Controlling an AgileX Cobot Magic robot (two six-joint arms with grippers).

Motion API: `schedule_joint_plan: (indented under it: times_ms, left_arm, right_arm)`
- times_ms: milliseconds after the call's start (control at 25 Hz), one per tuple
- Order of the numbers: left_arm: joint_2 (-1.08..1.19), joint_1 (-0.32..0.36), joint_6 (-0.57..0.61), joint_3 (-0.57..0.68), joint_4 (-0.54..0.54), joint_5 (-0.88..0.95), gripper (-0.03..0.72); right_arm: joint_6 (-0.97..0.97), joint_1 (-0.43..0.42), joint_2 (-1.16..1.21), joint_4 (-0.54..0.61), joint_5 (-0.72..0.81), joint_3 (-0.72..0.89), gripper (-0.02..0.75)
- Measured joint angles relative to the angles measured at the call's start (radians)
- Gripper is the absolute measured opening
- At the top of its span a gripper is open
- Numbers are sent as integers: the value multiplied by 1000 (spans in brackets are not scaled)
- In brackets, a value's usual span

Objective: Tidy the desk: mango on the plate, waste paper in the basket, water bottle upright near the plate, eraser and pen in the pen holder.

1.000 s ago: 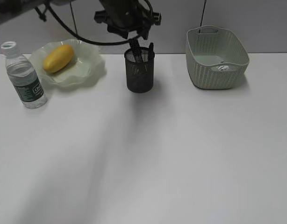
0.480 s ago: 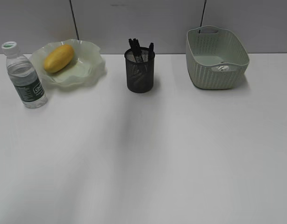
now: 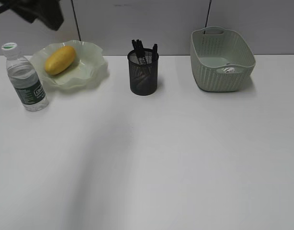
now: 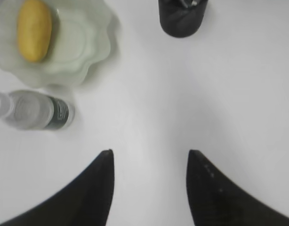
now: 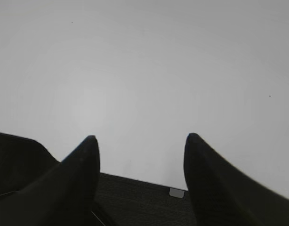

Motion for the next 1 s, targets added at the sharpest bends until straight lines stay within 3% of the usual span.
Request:
schedule_joint_plan:
  times_ms: [200,480,600,840,1000]
  left_arm:
    - [-306,0,0,303,0,-58,382]
    - [-753,0,0,598,-7,-72,382]
    - [-934,0,0,708,-20,-72,398]
    - [-1286,0,0,881,-59,-70,502]
    - [-1453,0,0,962,-61,-67,515]
  right_arm:
    - [0,0,0,0,0,0,459]
    - [0,0,0,0,0,0,459]
    - [-1,0,0,1,0,0,482]
    - [-1,0,0,3,0,0,517]
    - [-1,0,0,3,0,0,520]
